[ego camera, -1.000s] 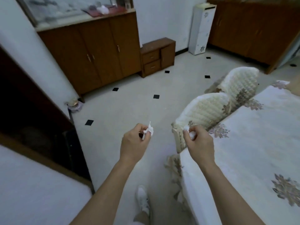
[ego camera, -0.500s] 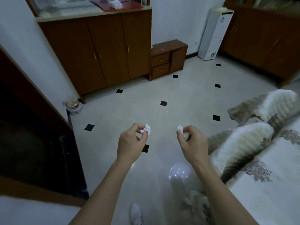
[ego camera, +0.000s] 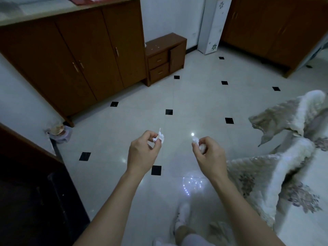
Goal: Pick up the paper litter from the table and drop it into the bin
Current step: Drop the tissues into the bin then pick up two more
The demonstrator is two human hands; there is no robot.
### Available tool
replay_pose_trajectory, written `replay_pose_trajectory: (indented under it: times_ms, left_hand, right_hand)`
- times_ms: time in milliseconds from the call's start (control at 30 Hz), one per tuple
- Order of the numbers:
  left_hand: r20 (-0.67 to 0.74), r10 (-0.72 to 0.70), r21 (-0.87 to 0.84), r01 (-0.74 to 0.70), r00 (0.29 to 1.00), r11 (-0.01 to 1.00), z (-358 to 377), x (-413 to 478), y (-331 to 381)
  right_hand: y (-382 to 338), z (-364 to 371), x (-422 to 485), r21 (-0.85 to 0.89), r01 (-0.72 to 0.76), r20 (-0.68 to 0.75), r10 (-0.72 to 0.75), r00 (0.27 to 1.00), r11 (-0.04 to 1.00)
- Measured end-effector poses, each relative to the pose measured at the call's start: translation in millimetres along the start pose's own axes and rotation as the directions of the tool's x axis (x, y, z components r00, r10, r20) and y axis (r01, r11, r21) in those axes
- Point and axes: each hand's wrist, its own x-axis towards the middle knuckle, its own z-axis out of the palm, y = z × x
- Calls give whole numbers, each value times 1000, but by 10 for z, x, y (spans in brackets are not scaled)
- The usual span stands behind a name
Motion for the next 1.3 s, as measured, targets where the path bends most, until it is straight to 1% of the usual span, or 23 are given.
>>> replay_pose_trajectory:
  times_ms: [167, 267, 400, 567, 733, 800, 1133, 1300]
  left_hand:
    - [24, 40, -10, -40, 999, 999, 193, 564, 17]
    - [53, 80, 17, -81, 995, 997, 392, 951, 83]
    - [82, 112, 14, -114, 990, 993, 794, 1586, 287]
    - [162, 140, 14, -144, 977, 989, 1417, 2456, 686]
    - [205, 215, -28, -214, 955, 977, 2062, 3162, 1079]
    - [242, 218, -51, -212, 945, 976, 2302, 3349, 1178]
    - [345, 287, -115, -263, 894, 958, 3373, 4237, 1623]
    - [394, 342, -144, -310, 853, 940, 3961, 4954, 1832]
  right_hand:
    - [96, 122, 538, -3, -25, -53, 25, 998, 1000]
    - [202, 193, 910, 14, -41, -85, 42, 996, 999]
    - [423, 225, 1540, 41, -73, -135, 78, 988, 996]
    - [801, 18, 2399, 42, -137, -167, 142, 976, 990]
    - [1249, -290, 3152, 21, -193, -287, 190, 939, 981]
    - [1424, -396, 3325, 24, -211, -321, 207, 924, 977]
    - [2063, -653, 4183, 8, -307, -404, 284, 869, 952]
    - [2383, -710, 4851, -1, -347, -458, 309, 834, 938]
